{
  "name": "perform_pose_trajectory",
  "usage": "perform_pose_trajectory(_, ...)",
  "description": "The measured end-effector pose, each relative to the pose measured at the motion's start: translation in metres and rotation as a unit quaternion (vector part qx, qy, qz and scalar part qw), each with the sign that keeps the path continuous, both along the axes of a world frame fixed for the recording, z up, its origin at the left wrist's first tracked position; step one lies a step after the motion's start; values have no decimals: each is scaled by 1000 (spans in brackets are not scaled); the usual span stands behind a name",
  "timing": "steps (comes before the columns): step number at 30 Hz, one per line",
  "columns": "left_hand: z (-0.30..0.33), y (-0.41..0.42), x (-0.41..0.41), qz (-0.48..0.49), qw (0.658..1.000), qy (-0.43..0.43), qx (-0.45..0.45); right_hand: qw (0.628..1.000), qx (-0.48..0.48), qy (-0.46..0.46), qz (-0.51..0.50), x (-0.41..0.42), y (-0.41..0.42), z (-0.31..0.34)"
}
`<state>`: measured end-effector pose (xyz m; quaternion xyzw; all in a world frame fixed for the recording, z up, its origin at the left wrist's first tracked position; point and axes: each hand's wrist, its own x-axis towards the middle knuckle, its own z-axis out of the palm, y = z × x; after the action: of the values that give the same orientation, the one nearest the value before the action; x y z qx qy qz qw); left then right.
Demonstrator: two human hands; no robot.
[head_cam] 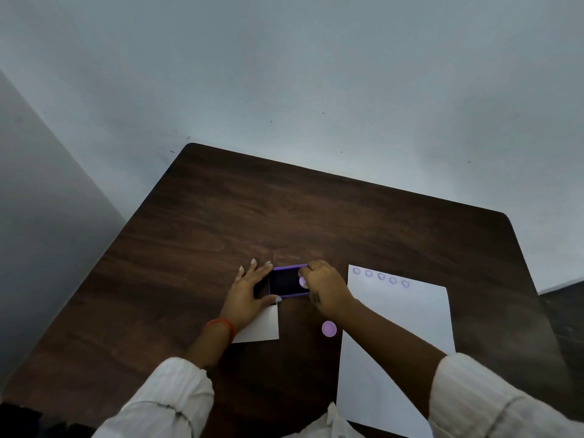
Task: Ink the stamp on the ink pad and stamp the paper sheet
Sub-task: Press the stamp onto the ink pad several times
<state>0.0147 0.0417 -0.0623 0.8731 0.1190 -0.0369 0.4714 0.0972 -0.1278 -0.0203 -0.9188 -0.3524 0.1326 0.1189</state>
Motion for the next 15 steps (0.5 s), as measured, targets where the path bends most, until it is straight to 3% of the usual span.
perform_pose_trajectory(3, 4, -1, 0, 4, 1000, 7, 8, 976, 115, 140, -118, 10, -4, 10)
perform_pose_trajectory(5, 8, -2, -1, 6, 999, 32, 23, 921, 240, 226, -210, 12, -17, 15)
perform_pose_trajectory(6, 9, -2, -1, 4, 998, 46, 35, 876, 295, 276, -264, 11, -25, 17)
perform_pose_trajectory(9, 11, -3, -2, -1, 996, 70, 53, 685, 434, 441, -385, 0, -51, 24)
perform_pose_trajectory(12, 12, -7, -2, 3, 997, 60, 42, 517, 533, 514, -430, -14, -83, 30)
perform_pose_trajectory(15, 13, -13, -1, 18, 997, 34, 61, 422, 602, 535, -417, -32, -115, 33)
